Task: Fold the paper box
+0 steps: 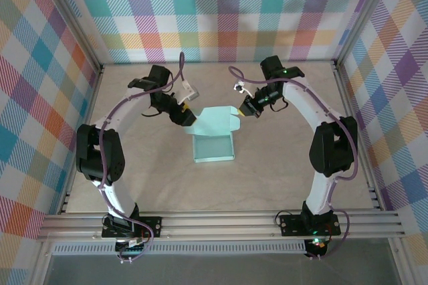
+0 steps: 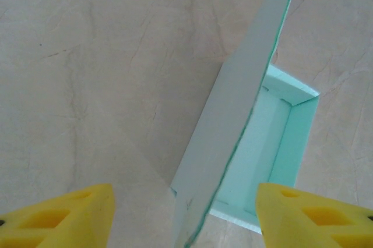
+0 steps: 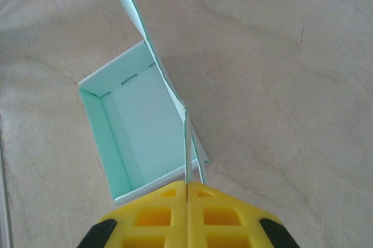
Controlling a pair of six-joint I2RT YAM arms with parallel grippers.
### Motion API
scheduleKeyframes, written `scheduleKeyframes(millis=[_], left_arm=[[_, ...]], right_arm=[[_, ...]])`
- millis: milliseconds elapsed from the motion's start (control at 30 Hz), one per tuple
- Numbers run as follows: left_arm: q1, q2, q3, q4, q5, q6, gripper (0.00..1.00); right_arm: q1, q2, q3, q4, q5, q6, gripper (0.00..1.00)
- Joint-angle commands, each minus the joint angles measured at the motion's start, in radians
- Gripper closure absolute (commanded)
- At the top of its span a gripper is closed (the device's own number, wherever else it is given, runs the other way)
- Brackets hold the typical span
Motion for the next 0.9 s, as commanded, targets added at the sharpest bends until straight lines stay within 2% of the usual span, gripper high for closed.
scheduleKeyframes(millis=[0, 167, 367, 533, 700, 867], left_arm=[[-0.008, -0.001, -0.033, -0.005, -0.042, 0.042, 0.41], [-0.008, -0.008, -0.039, -0.008, -0.05, 0.048, 0.55], [-0.008, -0.005, -0.042, -0.028, -0.09, 0.063, 0.57], [-0.01, -0.006, -0.044, -0.039, -0.103, 0.067, 0.66], [-0.015, -0.005, -0.041, -0.046, -0.098, 0.067, 0.77], [-0.022, -0.017, -0.042, -0.047, -0.081, 0.07, 0.94]], right_arm=[[-0.006, -0.025, 0.012, -0.022, -0.033, -0.022, 1.0], [-0.01, -0.024, 0.02, -0.034, -0.031, -0.025, 1.0], [-0.009, -0.022, 0.027, -0.037, -0.029, -0.022, 1.0], [-0.01, -0.014, 0.039, -0.046, -0.028, -0.021, 1.0], [-0.009, -0.009, 0.041, -0.044, -0.031, -0.016, 1.0], [-0.008, -0.006, 0.043, -0.041, -0.032, -0.008, 1.0]])
